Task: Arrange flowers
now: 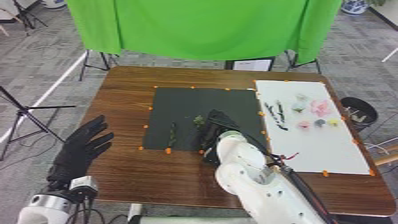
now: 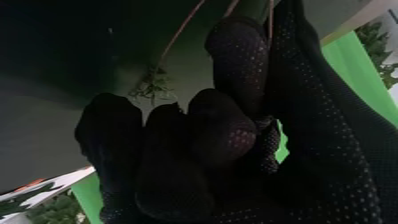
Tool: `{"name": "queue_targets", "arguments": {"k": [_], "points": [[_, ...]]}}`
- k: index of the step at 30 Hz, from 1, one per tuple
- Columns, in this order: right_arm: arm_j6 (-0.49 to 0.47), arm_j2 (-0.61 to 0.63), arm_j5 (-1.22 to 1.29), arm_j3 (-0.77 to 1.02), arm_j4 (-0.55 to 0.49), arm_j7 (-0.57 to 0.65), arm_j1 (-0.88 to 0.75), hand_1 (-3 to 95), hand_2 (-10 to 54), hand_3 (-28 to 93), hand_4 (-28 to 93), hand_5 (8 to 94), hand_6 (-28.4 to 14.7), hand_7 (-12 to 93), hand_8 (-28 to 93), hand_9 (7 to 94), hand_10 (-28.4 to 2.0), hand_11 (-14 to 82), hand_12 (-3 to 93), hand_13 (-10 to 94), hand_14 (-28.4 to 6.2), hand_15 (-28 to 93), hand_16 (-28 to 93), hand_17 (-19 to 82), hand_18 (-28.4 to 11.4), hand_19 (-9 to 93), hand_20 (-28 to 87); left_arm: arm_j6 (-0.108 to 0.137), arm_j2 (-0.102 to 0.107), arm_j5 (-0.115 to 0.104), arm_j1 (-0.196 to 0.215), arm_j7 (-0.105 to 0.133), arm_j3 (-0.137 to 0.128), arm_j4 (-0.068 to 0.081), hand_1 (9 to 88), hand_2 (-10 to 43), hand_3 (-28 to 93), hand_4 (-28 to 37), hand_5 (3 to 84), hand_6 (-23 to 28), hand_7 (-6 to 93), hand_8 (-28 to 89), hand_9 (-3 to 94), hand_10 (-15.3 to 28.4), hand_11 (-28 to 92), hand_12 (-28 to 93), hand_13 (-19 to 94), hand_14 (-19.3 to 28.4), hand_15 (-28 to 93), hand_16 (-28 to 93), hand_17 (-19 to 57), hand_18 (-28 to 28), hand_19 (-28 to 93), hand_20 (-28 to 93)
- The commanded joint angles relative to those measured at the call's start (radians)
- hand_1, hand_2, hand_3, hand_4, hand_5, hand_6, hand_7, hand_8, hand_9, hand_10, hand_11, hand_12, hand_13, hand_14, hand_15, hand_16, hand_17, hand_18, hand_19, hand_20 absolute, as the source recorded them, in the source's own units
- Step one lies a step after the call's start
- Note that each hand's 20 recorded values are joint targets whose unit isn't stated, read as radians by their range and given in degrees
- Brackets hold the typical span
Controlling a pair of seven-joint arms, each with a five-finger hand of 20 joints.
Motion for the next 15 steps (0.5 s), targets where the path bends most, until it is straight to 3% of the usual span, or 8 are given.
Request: {"name": "queue_targets", "arguments": {"k": [1,11,15], "points": [[-0.023,-0.004,-0.021,0.005,-0.025,-0.001,-0.039,37.4,-9.5,86,-14,82.4,2.3,45,25,89.3,-6.7,64.3,50.4,85,-6.6,88,38,56,-22.5,93,75,-0.014,0.001,0.0,0.006,-0.013,0.001,0.005,27.7,-3.6,70,-23.3,29.7,3.6,20.2,-10,22.1,11.3,19,19,19,16.5,31,1,-9.5,24.4,41,8],[-0.008,-0.015,-0.055,0.013,0.005,-0.017,-0.045,37.4,-8.9,85,-16,82.5,1.7,44,24,89.2,-6.9,63.8,50.9,85,-6.4,88,39,55,-22.5,93,75,-0.024,0.01,-0.002,-0.016,-0.024,0.01,0.016,27.4,-4.1,71,-23.4,29.5,3.4,20.2,-10,21.8,10.9,19,19,19,15.9,30,1,-9.3,24.0,41,8],[-0.007,-0.008,-0.085,0.011,-0.007,-0.028,-0.048,34.6,-9.5,84,-19,82.5,1.0,42,23,88.5,-6.9,63.5,51.5,85,-6.6,88,39,55,-22.7,93,75,-0.026,0.011,-0.002,-0.006,-0.02,0.006,0.012,27.3,-4.1,71,-23.3,29.3,3.2,20.4,-10,21.5,10.7,19,19,19,15.7,30,1,-9.4,23.8,41,8]]}}
